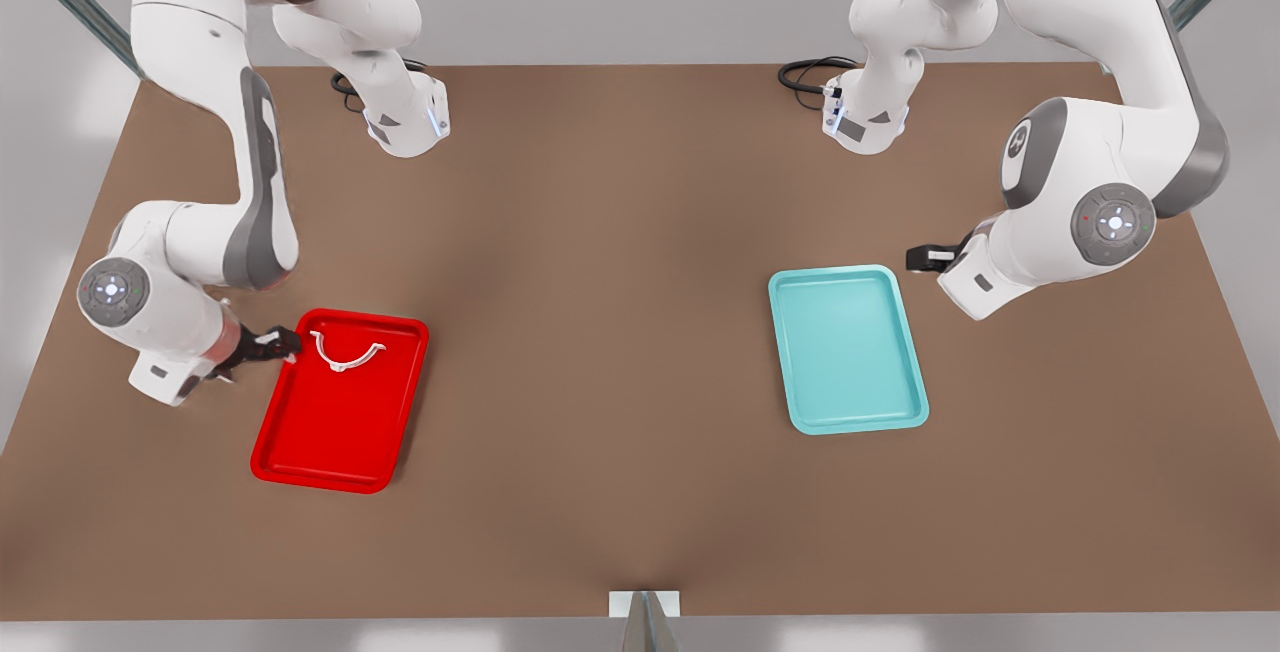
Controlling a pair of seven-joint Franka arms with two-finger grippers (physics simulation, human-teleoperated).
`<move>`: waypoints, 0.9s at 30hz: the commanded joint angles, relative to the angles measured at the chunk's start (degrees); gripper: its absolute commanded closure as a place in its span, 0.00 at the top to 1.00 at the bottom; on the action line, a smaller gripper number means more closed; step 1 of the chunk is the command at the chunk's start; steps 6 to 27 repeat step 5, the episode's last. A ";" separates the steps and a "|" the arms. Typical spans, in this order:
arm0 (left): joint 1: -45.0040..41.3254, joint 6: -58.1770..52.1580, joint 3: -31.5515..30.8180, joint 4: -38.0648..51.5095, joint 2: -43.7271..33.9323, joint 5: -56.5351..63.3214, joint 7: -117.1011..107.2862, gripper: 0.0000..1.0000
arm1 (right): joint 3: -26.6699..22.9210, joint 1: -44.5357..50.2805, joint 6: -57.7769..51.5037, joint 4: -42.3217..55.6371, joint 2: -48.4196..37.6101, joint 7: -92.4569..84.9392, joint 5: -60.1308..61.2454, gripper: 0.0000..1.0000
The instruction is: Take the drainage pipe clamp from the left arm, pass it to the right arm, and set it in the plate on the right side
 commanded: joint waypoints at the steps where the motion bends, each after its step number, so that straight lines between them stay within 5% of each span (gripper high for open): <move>1: -0.03 -0.36 -0.08 0.02 -0.07 0.01 1.85 1.00 | -0.23 0.01 -24.43 1.97 -4.50 18.61 1.94 1.00; 27: 0.06 -1.50 -0.87 0.02 -0.07 0.10 1.67 1.00 | -0.85 -1.83 -25.05 2.06 -7.84 16.24 5.11 1.00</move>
